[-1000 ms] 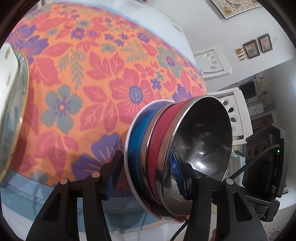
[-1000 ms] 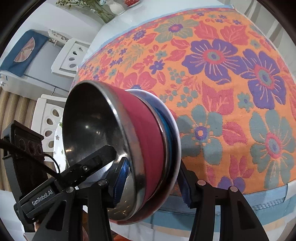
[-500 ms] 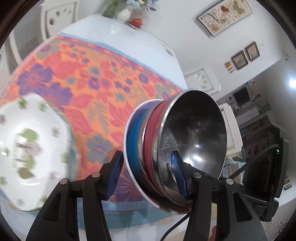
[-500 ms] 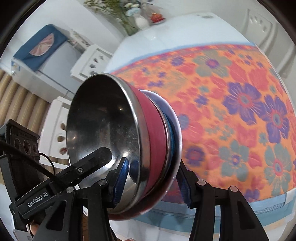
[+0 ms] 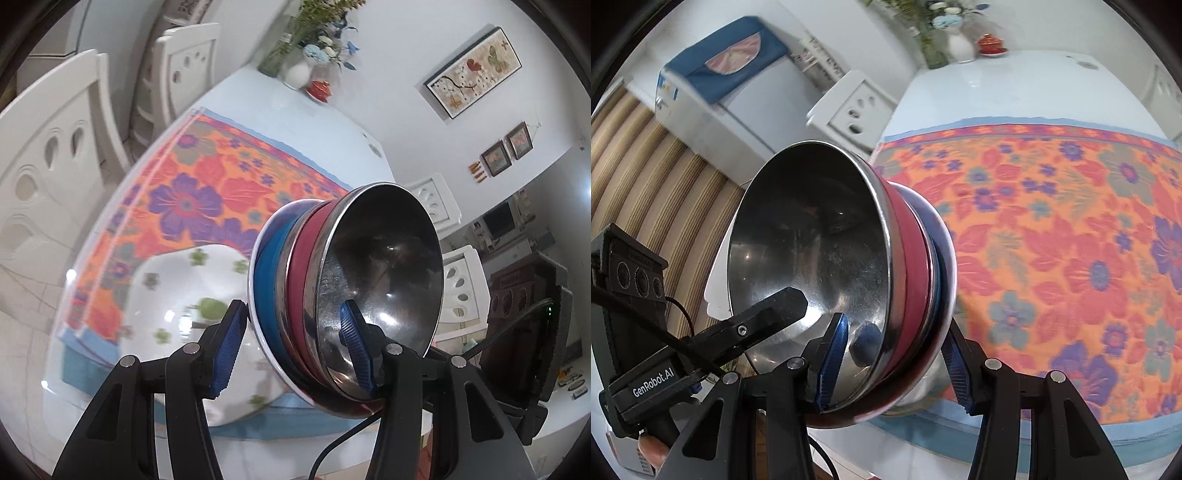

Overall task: Organize plates and bowls
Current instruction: 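Lift the nested bowl stack and carry it over the plate stack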

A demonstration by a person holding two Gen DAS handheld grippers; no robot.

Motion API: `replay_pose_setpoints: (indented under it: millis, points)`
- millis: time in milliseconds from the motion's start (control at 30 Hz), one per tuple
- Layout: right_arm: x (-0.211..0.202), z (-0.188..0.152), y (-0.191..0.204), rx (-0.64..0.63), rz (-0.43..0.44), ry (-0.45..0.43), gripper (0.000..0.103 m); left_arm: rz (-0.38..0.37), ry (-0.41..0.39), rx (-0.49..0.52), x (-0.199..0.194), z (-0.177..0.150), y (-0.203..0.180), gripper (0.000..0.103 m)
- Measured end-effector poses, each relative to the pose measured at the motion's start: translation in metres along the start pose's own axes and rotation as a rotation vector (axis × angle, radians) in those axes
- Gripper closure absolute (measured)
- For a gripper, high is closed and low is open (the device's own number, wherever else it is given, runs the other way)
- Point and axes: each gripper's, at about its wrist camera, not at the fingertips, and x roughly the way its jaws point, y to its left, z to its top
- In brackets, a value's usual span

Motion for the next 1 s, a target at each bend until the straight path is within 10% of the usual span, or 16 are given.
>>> replay_pose_setpoints:
  millis: [1000]
  points:
    - [0.065,-0.034,-0.002,0.142,-0.045,0.133,0.054,-0.089,0.144,-0.034,0.03,-0.013,0.095,0.054]
